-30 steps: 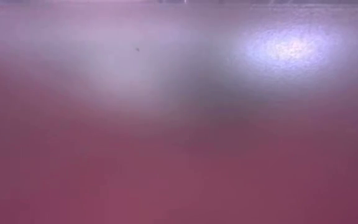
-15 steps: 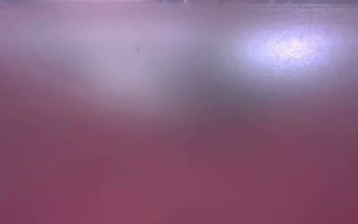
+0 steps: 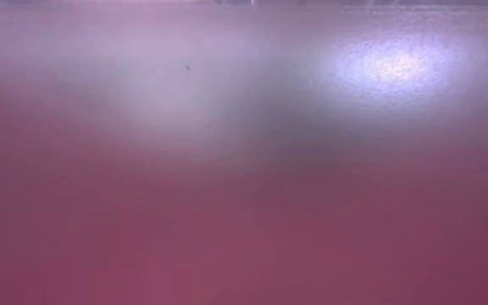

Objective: Pick & Place Office items
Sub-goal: Put the left pink charger adapter into the red bin

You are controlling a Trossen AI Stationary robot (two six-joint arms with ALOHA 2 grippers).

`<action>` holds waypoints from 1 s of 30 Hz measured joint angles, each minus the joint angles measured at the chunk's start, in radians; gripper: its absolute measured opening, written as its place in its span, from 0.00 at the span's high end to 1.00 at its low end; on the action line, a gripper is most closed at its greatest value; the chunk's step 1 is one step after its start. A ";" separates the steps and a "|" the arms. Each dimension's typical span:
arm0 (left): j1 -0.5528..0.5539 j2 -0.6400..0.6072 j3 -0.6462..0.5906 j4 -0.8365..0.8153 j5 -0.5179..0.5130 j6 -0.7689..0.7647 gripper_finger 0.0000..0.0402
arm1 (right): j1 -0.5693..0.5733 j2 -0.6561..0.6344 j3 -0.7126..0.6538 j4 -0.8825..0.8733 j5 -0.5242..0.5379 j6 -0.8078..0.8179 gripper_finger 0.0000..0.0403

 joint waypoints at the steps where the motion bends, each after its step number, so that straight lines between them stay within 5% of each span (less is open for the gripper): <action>1: -0.004 0.000 0.000 0.003 -0.006 0.000 0.56 | 0.000 0.000 0.000 0.000 0.000 0.000 0.30; 20: -0.040 -0.003 0.005 -0.008 -0.027 0.032 0.84 | 0.033 0.000 0.000 -0.002 0.015 0.000 0.30; 30: -0.078 -0.065 0.002 -0.118 0.021 0.108 0.83 | 0.033 0.000 0.000 -0.003 0.018 0.000 0.30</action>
